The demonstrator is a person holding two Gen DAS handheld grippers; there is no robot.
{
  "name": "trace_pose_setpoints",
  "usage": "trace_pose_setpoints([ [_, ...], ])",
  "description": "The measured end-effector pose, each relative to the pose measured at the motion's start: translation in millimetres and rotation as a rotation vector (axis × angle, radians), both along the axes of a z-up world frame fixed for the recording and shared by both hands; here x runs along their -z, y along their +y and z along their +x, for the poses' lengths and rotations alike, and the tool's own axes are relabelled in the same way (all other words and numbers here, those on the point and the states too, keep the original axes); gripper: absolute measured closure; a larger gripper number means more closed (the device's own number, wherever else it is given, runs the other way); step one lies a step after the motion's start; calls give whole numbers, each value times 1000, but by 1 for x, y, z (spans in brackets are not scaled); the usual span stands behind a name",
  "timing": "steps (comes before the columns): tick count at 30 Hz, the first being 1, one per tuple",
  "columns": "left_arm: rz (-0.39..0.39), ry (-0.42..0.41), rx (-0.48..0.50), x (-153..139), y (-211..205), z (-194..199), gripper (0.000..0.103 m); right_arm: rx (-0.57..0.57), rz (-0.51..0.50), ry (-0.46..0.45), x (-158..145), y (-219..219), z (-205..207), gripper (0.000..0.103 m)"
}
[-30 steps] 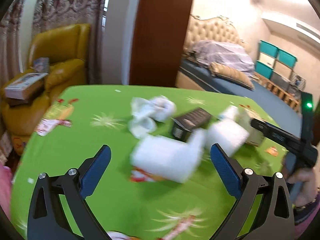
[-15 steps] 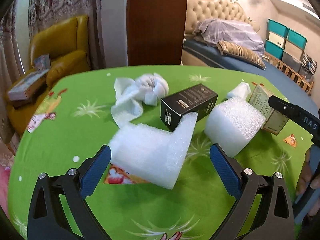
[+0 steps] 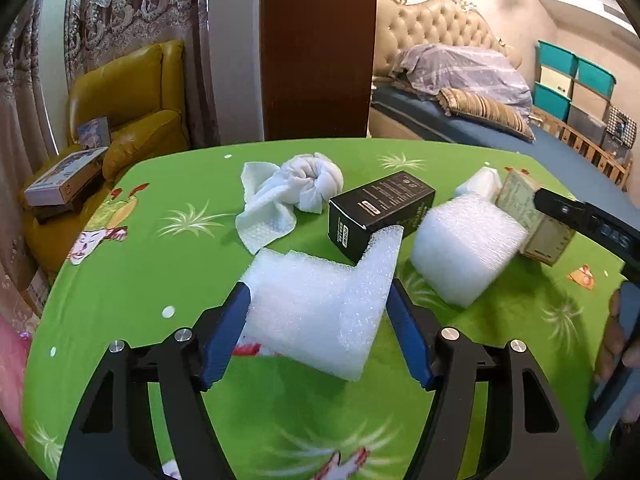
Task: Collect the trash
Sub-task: 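Grasp the white foam sheet with the left tool while the right tool grasps the printed medicine box, then carry the foam sheet and medicine box to the wastebasket and release both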
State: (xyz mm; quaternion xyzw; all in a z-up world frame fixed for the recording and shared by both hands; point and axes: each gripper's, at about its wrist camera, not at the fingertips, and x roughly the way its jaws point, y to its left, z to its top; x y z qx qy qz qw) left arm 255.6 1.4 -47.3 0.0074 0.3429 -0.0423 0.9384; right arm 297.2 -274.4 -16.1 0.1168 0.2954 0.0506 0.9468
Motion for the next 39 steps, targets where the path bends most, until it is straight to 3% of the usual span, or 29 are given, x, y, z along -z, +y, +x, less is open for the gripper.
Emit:
trace_pose_setpoints([
  [4, -15, -4, -5, 0, 3, -20, 40, 15, -3, -1, -1, -1, -1, 42],
  [10, -23, -33, -20, -10, 14, -58, 40, -3, -113, 29, -2, 15, -17, 43],
  [22, -53, -89, -3, -22, 30, -137, 39, -42, -212, 105, 1, 4, -137, 42],
  [26, -50, -95, 8, -20, 29, -158, 39, 9, -248, 123, -1, -7, -162, 31],
  [32, -47, -90, 13, -16, 30, -169, 39, 11, -299, 101, -9, 4, -152, 29],
  [36, -51, -86, 1, -14, 37, -166, 39, 24, -352, 134, 5, 11, -131, 30],
  [37, -56, -85, -4, -13, 40, -165, 39, 26, -362, 138, 7, 11, -130, 34],
  [38, -59, -85, -7, -13, 42, -164, 39, 29, -372, 136, 9, 12, -130, 54],
  [39, -58, -86, -9, -12, 43, -163, 39, 32, -371, 133, 9, 11, -131, 53],
])
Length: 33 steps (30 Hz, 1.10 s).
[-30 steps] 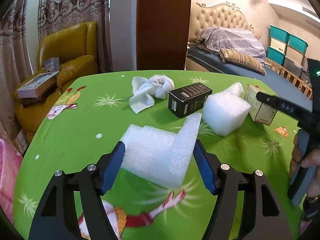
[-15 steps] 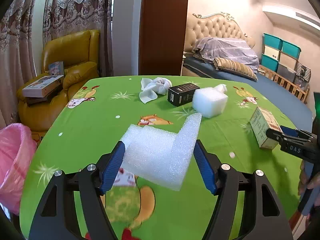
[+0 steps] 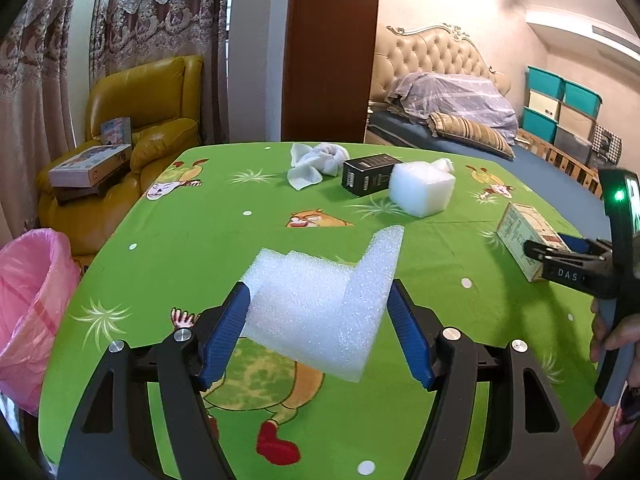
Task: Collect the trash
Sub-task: 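Carry the foam sheet and medicine box to the wastebasket and release both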
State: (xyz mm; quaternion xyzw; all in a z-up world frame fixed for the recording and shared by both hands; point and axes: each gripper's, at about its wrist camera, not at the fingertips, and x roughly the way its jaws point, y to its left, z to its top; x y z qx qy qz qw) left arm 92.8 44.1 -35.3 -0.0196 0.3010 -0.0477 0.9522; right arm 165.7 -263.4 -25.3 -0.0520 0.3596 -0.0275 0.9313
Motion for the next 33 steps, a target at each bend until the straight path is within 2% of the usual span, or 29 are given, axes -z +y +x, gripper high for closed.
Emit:
trace_pose_setpoints([
  [3, 0, -1, -4, 3, 3, 1, 39, -38, 15, -26, -3, 4, -9, 54],
  [13, 18, -17, -35, 3, 18, -9, 39, -301, 75, -98, -24, 68, -45, 54],
  [17, 26, -35, -66, -1, 30, -17, 39, -370, 93, -133, -29, 90, -55, 54],
  [33, 22, -160, -134, -19, 60, -50, 39, -547, 110, -223, -47, 157, -82, 54],
])
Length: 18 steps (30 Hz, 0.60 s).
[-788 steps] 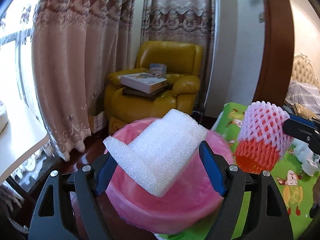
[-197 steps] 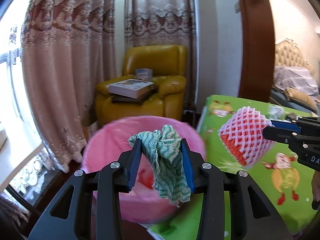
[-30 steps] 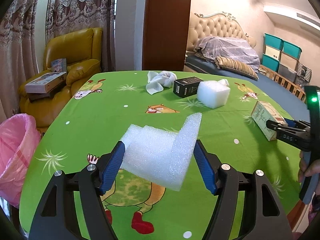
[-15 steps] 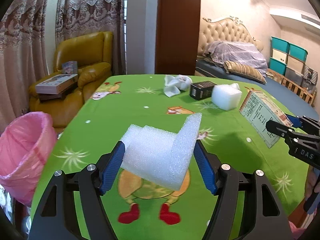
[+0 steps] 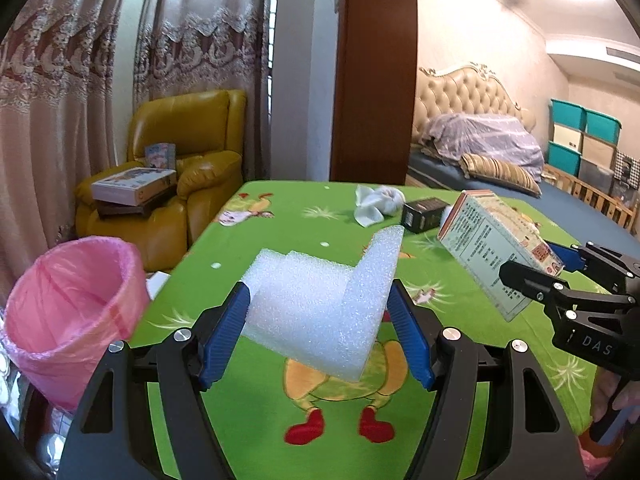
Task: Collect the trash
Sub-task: 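Carry the foam sheet and medicine box to the wastebasket and release both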
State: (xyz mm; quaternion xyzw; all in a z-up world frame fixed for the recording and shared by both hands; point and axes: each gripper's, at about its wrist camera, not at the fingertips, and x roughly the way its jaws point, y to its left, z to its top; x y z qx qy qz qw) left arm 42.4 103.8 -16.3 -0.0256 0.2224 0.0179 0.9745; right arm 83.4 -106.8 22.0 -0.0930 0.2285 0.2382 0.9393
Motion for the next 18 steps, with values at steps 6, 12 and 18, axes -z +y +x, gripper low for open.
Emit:
trace_pose_setpoints([
  [6, -13, -20, -40, -6, 19, -10, 39, -78, -5, -15, -6, 31, 0, 54],
  [12, 0, -24, -93, -8, 40, -18, 39, -161, -13, -33, -13, 70, -2, 53],
  [18, 0, -26, -166, -8, 70, -30, 39, -245, 1, -21, -19, 108, 4, 53],
])
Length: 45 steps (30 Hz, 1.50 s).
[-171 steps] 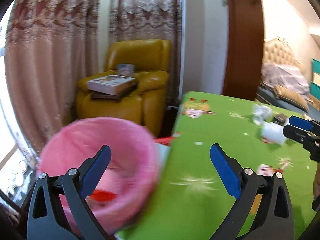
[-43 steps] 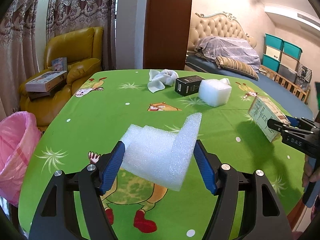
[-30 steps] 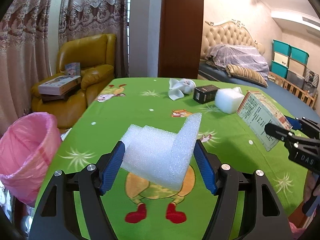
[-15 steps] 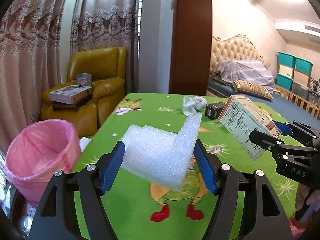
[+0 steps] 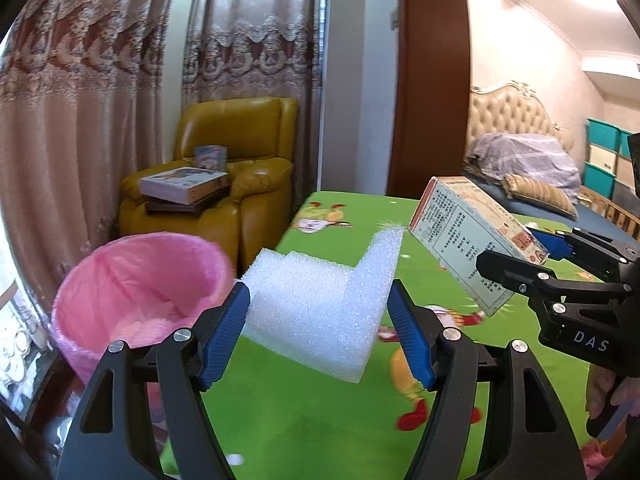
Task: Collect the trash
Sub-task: 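Carry the foam sheet and medicine box to the wastebasket and release both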
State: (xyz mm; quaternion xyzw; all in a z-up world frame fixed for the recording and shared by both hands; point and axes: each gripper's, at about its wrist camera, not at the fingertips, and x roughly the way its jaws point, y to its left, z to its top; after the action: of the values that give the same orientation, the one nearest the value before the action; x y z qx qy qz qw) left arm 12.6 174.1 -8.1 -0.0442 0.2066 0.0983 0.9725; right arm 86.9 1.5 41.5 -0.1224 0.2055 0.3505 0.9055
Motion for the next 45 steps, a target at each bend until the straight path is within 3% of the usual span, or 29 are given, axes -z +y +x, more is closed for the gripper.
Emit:
trace_pose_setpoints([
  [11, -7, 8, -125, 0, 65, -20, 39, -140, -7, 20, 0, 76, 2, 53],
  [19, -31, 3, -218, -11, 142, -26, 39, -213, 0, 48, -4, 126, 11, 53],
  [30, -87, 28, -231, -12, 213, -11, 39, -300, -46, 64, 7, 201, 27, 53],
  [37, -121, 28, -236, -16, 233, 7, 38, -345, -54, 64, 13, 237, 41, 52],
  [39, -131, 21, -244, -17, 238, 13, 31, -367, -62, 64, 15, 246, 47, 48],
  [40, -133, 20, -254, -17, 241, 16, 22, -370, -63, 67, 15, 246, 49, 37],
  [41, -133, 16, -266, -18, 243, 18, 20, -366, -55, 66, 14, 245, 51, 35],
  [45, -120, 28, -297, -17, 244, 19, 15, -343, -3, 86, 4, 222, 58, 35],
])
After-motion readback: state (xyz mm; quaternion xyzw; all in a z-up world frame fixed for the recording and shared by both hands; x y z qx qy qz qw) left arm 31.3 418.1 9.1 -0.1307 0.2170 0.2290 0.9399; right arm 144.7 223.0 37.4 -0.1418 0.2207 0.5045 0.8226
